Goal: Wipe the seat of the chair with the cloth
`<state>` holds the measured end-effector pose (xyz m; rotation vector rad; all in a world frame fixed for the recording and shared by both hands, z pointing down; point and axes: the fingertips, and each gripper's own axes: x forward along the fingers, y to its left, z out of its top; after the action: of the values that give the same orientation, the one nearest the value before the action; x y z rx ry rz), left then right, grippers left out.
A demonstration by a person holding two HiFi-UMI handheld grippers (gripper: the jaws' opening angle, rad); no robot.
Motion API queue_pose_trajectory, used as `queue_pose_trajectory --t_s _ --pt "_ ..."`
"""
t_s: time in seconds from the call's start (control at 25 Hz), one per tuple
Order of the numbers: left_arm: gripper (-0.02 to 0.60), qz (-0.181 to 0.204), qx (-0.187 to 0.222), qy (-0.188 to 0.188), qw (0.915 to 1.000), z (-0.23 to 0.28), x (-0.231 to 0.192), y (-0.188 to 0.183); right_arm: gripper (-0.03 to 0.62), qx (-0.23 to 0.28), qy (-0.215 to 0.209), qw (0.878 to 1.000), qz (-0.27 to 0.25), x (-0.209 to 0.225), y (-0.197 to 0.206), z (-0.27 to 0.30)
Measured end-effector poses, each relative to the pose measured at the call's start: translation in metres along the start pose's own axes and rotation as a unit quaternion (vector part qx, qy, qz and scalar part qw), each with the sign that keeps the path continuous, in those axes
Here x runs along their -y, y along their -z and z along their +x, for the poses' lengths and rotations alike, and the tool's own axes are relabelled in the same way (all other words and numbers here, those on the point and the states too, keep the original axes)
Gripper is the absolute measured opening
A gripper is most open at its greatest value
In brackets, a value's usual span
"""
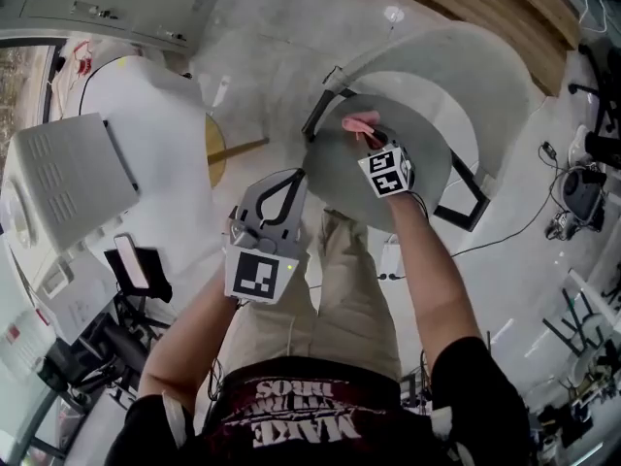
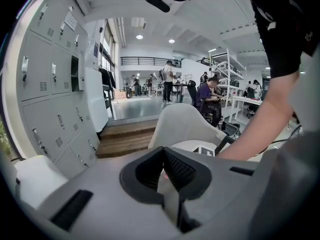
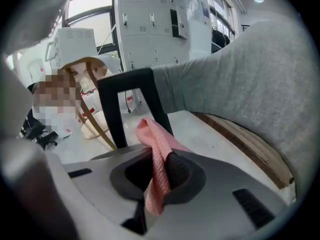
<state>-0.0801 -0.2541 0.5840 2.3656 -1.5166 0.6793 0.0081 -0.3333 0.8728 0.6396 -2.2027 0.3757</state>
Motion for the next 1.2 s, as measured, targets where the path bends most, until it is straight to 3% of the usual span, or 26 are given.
queue_pose_trajectory --t_s 0.12,0.28,0.44,0.8,0.96,1.08,1.2 --pt "0.006 -0.005 -0.014 0.003 0.9999 0.005 0.002 0.014 0.035 -0.045 -0.005 0.999 -0.012 0.0 0.012 0.035" --pt "0.006 -0.011 -0.016 0.015 0.9997 0.014 0.008 0.025 0.035 -0.106 -0.012 0.991 -0.084 -0.005 0.038 0.065" --pt "0.006 0.007 -0.016 0.04 0.9991 0.022 0.017 0.026 0.034 -0.126 -0.001 0.987 -0.102 0.002 0.056 0.064" --pt "0.006 0.046 -0.006 0.08 0.9958 0.029 0.038 0.02 0.034 -0.188 0.082 0.979 0.003 0.096 0.154 -0.016" --pt "0.006 0.027 -0.015 0.077 0.9966 0.026 0.04 0.025 0.034 -0.216 0.104 0.969 0.061 0.121 0.193 -0.05" --pt "0.005 0.023 -0.015 0.075 0.9968 0.022 0.04 0.024 0.034 -0.24 0.117 0.961 0.074 0.131 0.209 -0.061" --pt "0.006 0.027 -0.013 0.076 0.9967 0.016 0.04 0.022 0.034 -0.241 0.137 0.957 0.081 0.13 0.201 -0.07"
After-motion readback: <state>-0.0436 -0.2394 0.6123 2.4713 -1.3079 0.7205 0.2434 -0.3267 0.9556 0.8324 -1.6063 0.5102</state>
